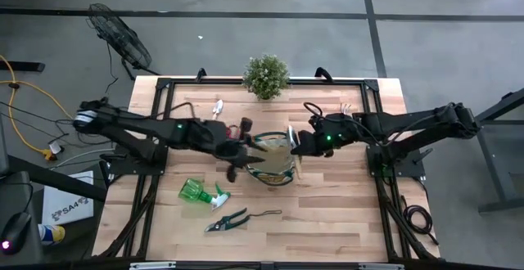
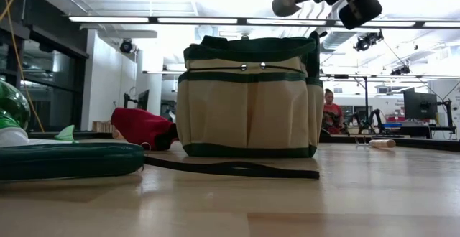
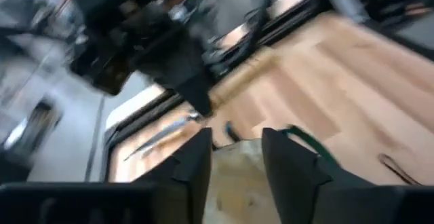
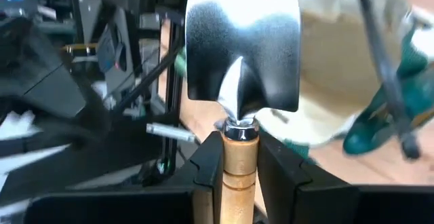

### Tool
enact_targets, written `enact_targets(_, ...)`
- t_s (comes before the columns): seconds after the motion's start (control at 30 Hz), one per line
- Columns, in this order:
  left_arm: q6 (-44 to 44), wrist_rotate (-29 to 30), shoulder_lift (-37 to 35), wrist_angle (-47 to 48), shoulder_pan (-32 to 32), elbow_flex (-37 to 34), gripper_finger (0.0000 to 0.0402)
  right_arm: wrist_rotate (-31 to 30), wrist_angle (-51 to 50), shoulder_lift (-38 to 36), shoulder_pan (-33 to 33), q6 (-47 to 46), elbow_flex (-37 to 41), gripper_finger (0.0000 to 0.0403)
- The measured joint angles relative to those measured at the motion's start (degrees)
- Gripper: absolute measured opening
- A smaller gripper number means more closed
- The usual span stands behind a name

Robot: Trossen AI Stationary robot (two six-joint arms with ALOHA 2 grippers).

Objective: Pick & Place Garden tools in Gardening bag
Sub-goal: Put the bottom trowel into the gardening bag

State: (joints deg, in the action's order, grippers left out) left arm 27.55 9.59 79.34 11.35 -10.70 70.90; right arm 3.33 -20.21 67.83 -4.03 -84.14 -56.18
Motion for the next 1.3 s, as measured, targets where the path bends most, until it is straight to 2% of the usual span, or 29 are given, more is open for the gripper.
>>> enact_targets(0.13, -5.9, 8.0, 5.3, 8.2, -2.9, 9.0, 0.0156, -3.9, 0.1, 0.0, 0.0, 1.3, 0.0, 0.0056)
enact_targets(0.23, -4.9, 11.6, 8.8, 11.0, -5.3, 13.0, 0.0159, -4.7, 0.1, 0.0, 0.1, 2.0, 0.0, 0.0056)
enact_targets(0.3, 1.1, 12.9, 10.5, 11.8, -6.9, 14.2, 0.0159, -4.4, 0.1, 0.0, 0.4, 2.2, 0.0, 0.0056)
enact_targets(0.47, 23.3, 12.3, 14.3, 8.1, -10.4, 14.9, 0.0159, -3.1, 0.3, 0.0, 0.8, 3.1, 0.0, 0.0056)
enact_targets(0.57, 29.4, 16.3, 17.1, 3.9, -11.2, 14.7, 0.0159, -3.1, 0.7, 0.0, 0.8, 3.4, 0.0, 0.0056)
enact_targets(0.73, 39.9, 19.2, 21.5, -5.5, -11.0, 14.8, 0.0159, -2.4, 0.7, 0.0, 0.8, 4.2, 0.0, 0.0056)
enact_targets(0.83, 44.2, 20.6, 23.4, -8.7, -11.0, 14.8, 0.0159, -1.7, 0.7, 0.0, 0.8, 4.5, 0.0, 0.0056)
enact_targets(0.93, 47.6, 20.8, 23.9, -7.9, -10.4, 14.7, 0.0159, -1.7, 0.8, 0.0, 0.8, 4.5, 0.0, 0.0056)
enact_targets(1.1, 49.2, 21.3, 24.9, -8.0, -8.5, 14.7, 0.0159, -1.7, 0.9, 0.0, 0.8, 4.5, 0.0, 0.0057)
enact_targets(1.3, 50.7, 19.0, 24.9, -8.2, -6.1, 14.7, 0.0159, -1.7, 1.2, 0.0, 0.8, 4.5, 0.0, 0.0057)
